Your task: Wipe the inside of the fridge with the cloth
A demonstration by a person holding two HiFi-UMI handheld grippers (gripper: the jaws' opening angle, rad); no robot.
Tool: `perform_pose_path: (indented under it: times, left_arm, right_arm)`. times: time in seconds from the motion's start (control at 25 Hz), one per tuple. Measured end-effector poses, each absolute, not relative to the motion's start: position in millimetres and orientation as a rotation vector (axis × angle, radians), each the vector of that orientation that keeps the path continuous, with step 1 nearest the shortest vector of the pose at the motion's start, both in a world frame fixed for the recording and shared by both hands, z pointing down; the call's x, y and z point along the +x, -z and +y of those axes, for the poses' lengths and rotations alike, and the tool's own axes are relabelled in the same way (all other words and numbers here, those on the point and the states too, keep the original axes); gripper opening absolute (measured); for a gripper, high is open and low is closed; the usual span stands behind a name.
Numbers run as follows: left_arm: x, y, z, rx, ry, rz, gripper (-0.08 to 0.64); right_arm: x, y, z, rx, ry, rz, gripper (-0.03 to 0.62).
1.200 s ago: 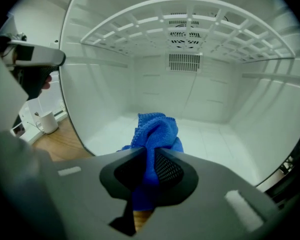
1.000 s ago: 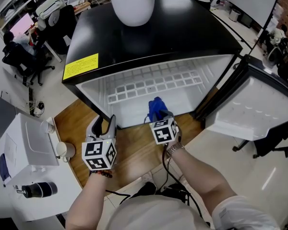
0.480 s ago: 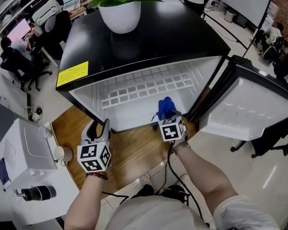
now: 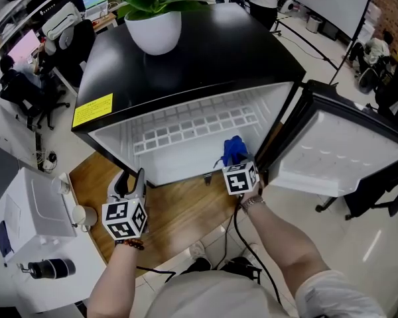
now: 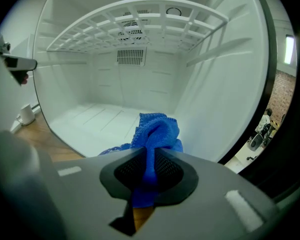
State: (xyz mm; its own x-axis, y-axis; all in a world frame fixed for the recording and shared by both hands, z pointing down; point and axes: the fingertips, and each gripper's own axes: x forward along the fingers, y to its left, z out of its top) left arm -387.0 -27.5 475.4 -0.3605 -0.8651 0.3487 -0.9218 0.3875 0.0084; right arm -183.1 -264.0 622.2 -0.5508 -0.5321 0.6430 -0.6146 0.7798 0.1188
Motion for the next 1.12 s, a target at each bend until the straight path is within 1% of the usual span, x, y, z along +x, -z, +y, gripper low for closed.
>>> perform_pose_path:
  times: [0.32, 0.56, 0.84, 0.96, 1.12]
  left_arm:
    - [-378.5, -475.8, -10.8, 1.529, -0.245, -2.365, 0.176]
    - [-344.4, -486.9, -7.1, 1.584, -0.231, -2.301, 0.176]
    - [-303.8, -484.5, -46.1, 1.813, -0.142, -2.103, 0.179]
    - [-283.1, -477.4, -63.4, 1.939, -0.064, -1.969, 0.208]
    - [-252.5, -466.8, -82.8, 2.097, 0.020, -1.759, 0.271]
  right_arm:
    - [-181.6, -608.3, -260.6, 0.800, -0.153, -2.346, 0.048]
    - [-181.4, -577.5, -243.6, 0.716, -0.112, -2.435, 0.048]
    - [-184.6, -533.2, -205.7, 0.482, -0.100, -2.593, 0.048]
    - [-183.9, -507.8, -184.1, 0.333, -0.120, -2.684, 0.048]
    - [-179.3, -475.1, -156.8, 0.126, -0.133, -2.778, 0.048]
